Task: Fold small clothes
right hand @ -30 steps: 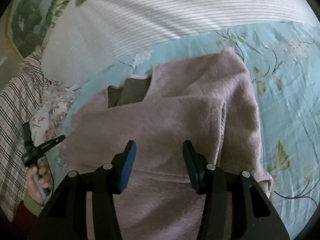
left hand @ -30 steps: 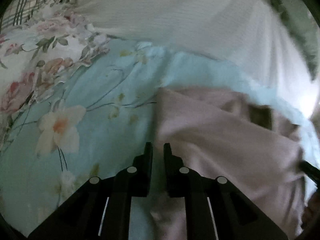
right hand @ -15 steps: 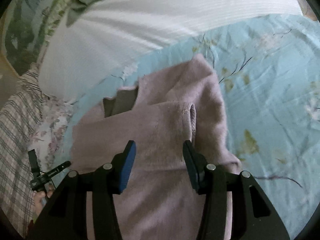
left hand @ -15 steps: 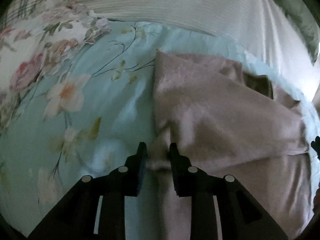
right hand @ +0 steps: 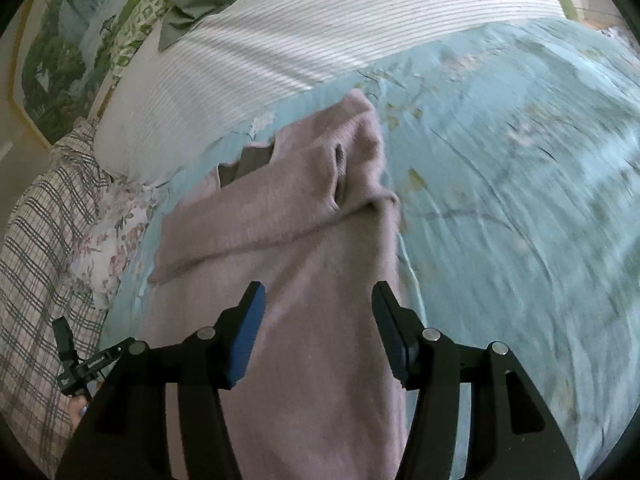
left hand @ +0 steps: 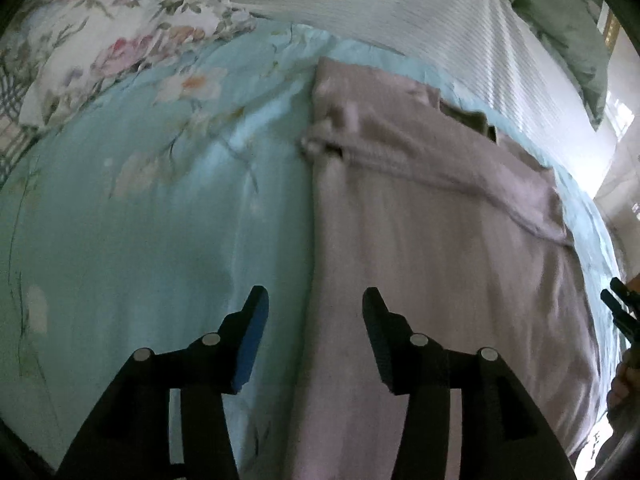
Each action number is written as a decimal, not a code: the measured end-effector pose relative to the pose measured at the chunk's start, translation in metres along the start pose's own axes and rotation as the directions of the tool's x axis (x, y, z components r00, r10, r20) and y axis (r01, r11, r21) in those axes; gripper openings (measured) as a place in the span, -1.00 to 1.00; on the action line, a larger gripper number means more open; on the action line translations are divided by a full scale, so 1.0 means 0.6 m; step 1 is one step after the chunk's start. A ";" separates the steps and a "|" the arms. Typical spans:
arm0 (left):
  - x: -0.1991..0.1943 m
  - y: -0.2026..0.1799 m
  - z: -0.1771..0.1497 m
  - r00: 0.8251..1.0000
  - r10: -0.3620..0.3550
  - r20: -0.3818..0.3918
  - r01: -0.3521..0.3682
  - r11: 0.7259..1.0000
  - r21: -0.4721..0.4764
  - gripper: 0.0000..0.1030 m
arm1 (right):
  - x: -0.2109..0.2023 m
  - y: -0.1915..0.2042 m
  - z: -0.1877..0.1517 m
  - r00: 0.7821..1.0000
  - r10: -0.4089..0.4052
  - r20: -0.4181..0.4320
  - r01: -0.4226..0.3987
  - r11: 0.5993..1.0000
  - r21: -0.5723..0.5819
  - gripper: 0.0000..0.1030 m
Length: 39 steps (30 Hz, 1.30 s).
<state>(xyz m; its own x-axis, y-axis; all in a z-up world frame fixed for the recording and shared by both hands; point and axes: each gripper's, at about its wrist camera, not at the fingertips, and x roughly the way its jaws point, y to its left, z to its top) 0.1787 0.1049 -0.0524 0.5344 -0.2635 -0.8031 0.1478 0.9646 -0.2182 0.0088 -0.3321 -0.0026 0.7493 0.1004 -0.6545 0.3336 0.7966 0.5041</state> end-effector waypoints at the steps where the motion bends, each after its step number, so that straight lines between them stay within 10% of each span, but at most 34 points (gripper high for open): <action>1: -0.005 0.001 -0.011 1.000 -0.002 -0.003 0.002 1.000 0.000 0.00 | -0.006 -0.002 -0.006 1.000 -0.002 -0.002 0.002 1.000 0.002 0.11; 18: -0.045 0.012 -0.095 1.000 -0.030 -0.009 0.030 0.999 -0.021 0.13 | -0.021 0.038 -0.056 0.999 0.044 -0.025 -0.046 0.996 -0.074 0.11; 35: 0.124 0.031 0.150 0.991 0.126 0.040 -0.121 0.987 -0.109 0.12 | 0.216 0.022 0.141 0.999 -0.047 -0.025 0.046 0.998 -0.037 0.10; 38: 0.154 0.024 0.172 0.987 0.156 0.039 -0.153 0.986 -0.071 0.12 | 0.245 0.026 0.147 0.997 -0.026 -0.078 0.022 0.998 -0.052 -0.80; 39: 0.160 0.020 0.180 0.985 0.168 0.049 -0.165 0.985 -0.052 0.12 | 0.244 0.031 0.149 0.997 -0.017 -0.081 0.012 0.998 -0.061 -0.80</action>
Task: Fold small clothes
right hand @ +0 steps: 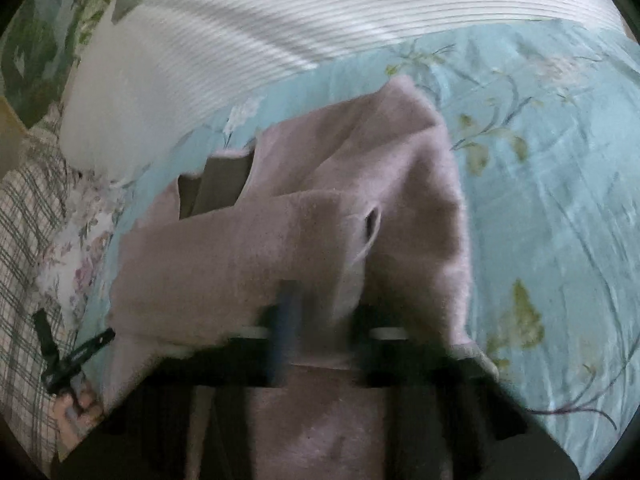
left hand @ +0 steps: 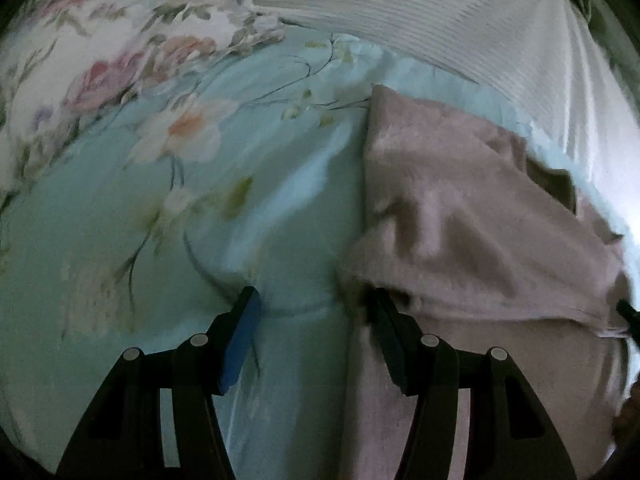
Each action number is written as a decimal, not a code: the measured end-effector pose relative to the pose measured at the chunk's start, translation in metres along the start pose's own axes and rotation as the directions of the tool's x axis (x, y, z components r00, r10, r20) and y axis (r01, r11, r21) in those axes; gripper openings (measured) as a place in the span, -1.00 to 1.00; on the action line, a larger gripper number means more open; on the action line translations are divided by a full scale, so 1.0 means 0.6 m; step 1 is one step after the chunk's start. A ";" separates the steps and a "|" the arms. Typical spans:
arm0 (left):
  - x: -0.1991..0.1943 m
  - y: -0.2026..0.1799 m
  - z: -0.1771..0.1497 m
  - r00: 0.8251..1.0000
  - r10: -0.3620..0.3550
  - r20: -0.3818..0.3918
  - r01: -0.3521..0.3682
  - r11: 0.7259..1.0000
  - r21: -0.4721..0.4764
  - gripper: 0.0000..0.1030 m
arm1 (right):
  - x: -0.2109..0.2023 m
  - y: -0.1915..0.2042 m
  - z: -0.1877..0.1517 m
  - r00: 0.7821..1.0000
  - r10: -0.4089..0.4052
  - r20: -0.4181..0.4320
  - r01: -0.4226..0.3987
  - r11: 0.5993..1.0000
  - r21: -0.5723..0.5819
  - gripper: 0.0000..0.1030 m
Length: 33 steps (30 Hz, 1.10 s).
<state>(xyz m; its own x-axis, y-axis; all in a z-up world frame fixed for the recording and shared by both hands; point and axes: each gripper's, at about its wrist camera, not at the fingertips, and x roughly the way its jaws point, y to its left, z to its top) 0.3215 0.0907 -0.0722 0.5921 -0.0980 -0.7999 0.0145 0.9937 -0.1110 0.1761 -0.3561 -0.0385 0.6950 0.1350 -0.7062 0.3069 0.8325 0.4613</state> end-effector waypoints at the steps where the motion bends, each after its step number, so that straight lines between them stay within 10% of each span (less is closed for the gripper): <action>1: 0.001 -0.003 0.002 1.000 0.001 0.005 -0.001 1.000 0.011 0.03 | -0.008 0.004 0.003 1.000 0.013 0.017 -0.013 1.000 -0.005 -0.80; 5: -0.006 -0.012 -0.006 0.998 -0.054 0.043 0.052 0.998 0.047 -0.80 | -0.080 0.005 0.023 0.986 0.042 0.161 -0.043 0.999 0.005 -0.92; 19: -0.038 -0.011 -0.036 0.999 -0.032 0.028 0.030 0.998 0.059 -0.91 | -0.046 -0.034 -0.001 0.994 -0.097 0.050 0.093 0.992 0.083 -0.89; 24: -0.095 0.017 -0.097 0.997 -0.078 -0.004 0.078 0.996 0.041 -0.49 | -0.137 -0.017 -0.055 0.996 -0.041 0.076 0.040 0.999 0.019 0.29; 27: -0.135 0.041 -0.150 0.994 -0.107 -0.006 0.107 0.994 0.020 0.08 | -0.184 -0.028 -0.101 0.997 -0.039 0.071 0.039 0.999 -0.001 0.34; 33: -0.192 0.073 -0.242 0.974 -0.215 -0.071 0.219 0.975 0.048 0.19 | -0.235 -0.084 -0.198 0.999 0.025 -0.031 -0.023 0.998 0.063 0.34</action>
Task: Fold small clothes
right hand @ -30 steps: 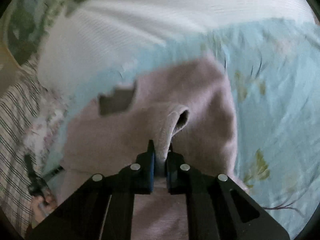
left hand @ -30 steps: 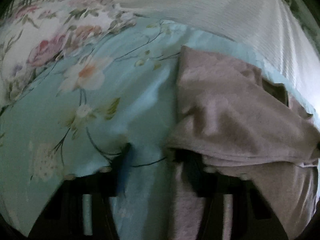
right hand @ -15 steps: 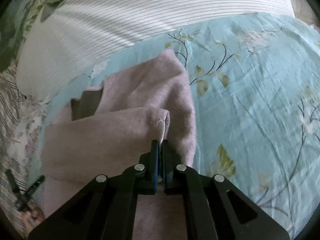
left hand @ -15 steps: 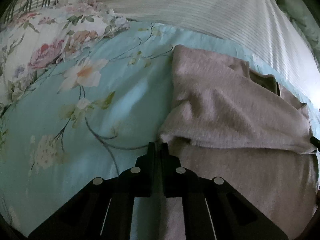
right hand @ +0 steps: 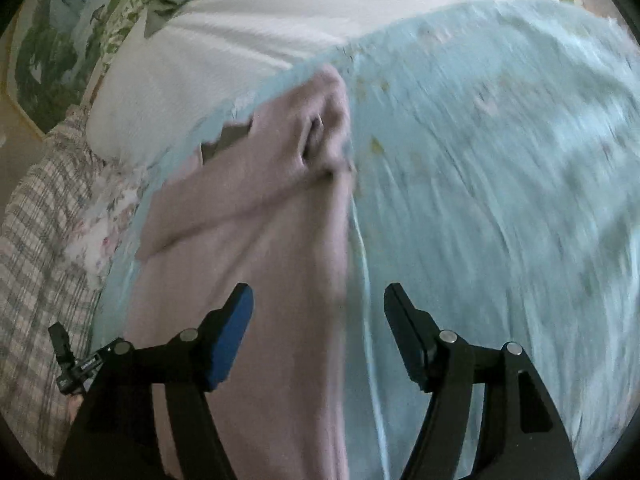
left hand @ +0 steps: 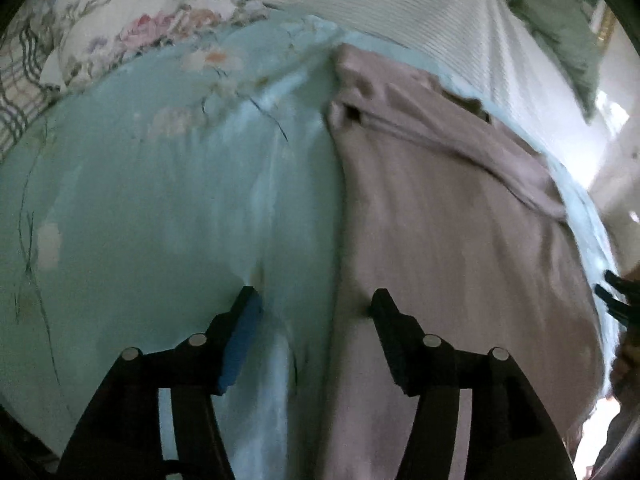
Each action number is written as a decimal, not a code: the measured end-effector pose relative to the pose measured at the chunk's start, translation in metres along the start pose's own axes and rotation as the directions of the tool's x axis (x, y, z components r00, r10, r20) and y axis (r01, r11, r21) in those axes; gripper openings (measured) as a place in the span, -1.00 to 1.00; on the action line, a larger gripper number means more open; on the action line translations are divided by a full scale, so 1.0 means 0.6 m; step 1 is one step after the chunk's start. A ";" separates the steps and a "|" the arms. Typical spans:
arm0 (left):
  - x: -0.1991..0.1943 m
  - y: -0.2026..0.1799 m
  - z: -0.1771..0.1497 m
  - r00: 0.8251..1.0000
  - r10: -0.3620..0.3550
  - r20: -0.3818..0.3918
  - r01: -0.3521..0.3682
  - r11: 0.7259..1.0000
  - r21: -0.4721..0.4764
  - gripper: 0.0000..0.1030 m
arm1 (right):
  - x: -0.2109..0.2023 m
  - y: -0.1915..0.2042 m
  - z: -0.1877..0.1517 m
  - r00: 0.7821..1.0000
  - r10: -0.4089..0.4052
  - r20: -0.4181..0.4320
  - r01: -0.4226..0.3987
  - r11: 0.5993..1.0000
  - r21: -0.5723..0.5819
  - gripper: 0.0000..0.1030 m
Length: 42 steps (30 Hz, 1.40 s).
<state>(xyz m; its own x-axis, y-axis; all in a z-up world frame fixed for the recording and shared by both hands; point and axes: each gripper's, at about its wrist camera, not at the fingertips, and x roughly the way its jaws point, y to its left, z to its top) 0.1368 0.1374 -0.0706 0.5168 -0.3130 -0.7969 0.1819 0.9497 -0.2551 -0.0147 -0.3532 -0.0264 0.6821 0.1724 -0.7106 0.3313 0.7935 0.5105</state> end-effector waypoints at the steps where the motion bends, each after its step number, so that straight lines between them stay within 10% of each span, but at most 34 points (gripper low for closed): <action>1: -0.011 -0.002 -0.016 1.000 -0.025 -0.009 0.025 1.000 0.016 0.25 | -0.003 -0.005 -0.016 0.999 0.027 -0.029 -0.027 1.000 0.001 0.33; 7: -0.055 -0.016 -0.087 0.983 -0.174 -0.054 0.177 0.983 0.057 0.34 | -0.034 0.008 -0.098 0.953 0.267 -0.143 -0.269 0.963 0.006 0.34; 17: -0.101 0.001 -0.177 0.950 -0.291 -0.112 0.300 0.951 0.075 0.27 | -0.098 0.010 -0.214 0.890 0.405 -0.210 -0.423 0.905 -0.050 0.36; 26: -0.081 0.002 -0.204 0.944 -0.276 -0.180 0.294 0.952 0.085 -0.49 | -0.089 0.020 -0.252 0.914 0.304 -0.269 -0.353 0.922 -0.157 -0.55; 28: -0.080 0.005 -0.208 0.951 -0.249 -0.181 0.270 0.958 0.100 -0.92 | -0.088 0.017 -0.254 0.918 0.285 -0.276 -0.337 0.927 -0.165 -0.71; 35: -0.136 -0.007 -0.191 0.963 -0.264 -0.047 0.267 0.959 0.098 -0.93 | -0.124 0.008 -0.228 0.899 0.405 -0.166 -0.427 0.896 -0.123 -0.86; 42: -0.206 -0.022 -0.119 0.932 -0.336 0.136 0.329 0.942 0.070 -0.93 | -0.154 0.040 -0.157 0.870 0.491 -0.036 -0.491 0.859 -0.144 -0.86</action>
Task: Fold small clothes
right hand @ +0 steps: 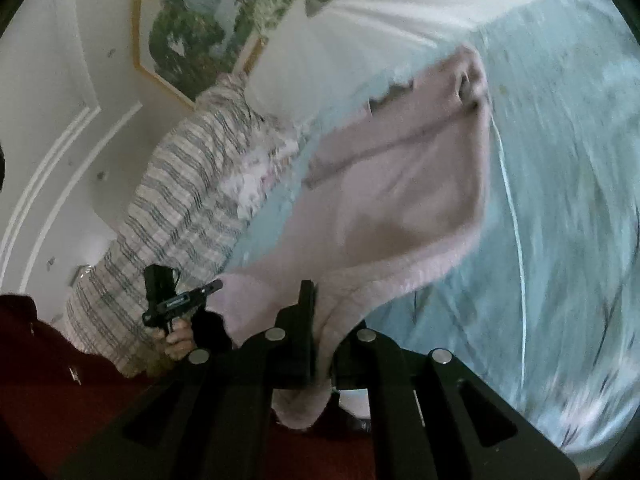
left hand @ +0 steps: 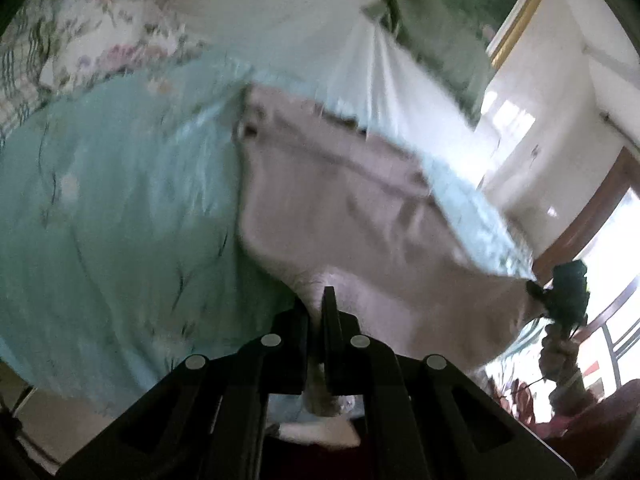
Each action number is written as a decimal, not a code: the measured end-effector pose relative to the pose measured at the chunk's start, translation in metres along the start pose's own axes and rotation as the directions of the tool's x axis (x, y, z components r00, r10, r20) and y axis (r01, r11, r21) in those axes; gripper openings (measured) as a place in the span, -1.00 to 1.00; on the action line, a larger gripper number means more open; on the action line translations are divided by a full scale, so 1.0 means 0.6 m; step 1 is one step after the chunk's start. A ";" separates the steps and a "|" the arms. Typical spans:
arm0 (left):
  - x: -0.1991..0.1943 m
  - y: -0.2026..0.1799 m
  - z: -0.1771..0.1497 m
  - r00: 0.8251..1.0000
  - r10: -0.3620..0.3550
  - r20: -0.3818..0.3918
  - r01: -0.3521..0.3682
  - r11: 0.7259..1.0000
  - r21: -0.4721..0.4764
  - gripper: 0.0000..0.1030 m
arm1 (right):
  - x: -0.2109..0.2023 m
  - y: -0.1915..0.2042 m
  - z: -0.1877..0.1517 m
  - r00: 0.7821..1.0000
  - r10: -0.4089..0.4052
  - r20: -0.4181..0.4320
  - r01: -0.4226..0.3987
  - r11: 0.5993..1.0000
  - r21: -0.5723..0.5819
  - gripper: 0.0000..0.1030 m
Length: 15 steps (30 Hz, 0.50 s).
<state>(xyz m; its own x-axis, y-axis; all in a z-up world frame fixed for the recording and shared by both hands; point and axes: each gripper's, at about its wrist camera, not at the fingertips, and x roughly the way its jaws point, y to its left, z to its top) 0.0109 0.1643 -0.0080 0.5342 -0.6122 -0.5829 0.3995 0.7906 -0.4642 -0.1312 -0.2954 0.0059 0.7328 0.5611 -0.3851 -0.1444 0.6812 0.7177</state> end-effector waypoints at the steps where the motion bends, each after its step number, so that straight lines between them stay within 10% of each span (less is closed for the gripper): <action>1: 0.000 -0.005 0.017 1.000 -0.004 0.024 0.004 1.000 -0.003 -0.93 | 0.001 0.001 0.018 1.000 -0.005 0.020 0.005 1.000 -0.003 -0.86; 15: 0.145 0.005 0.281 0.978 0.072 0.194 -0.056 0.995 -0.087 -0.93 | 0.113 -0.046 0.285 0.966 -0.189 0.175 0.202 0.978 -0.058 -0.86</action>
<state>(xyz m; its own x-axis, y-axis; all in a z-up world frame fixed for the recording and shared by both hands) 0.1841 0.1161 0.0523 0.6957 -0.5392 -0.4746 0.3027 0.8193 -0.4870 0.0361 -0.3565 0.0589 0.8518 0.3309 -0.4061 -0.0316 0.8063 0.5907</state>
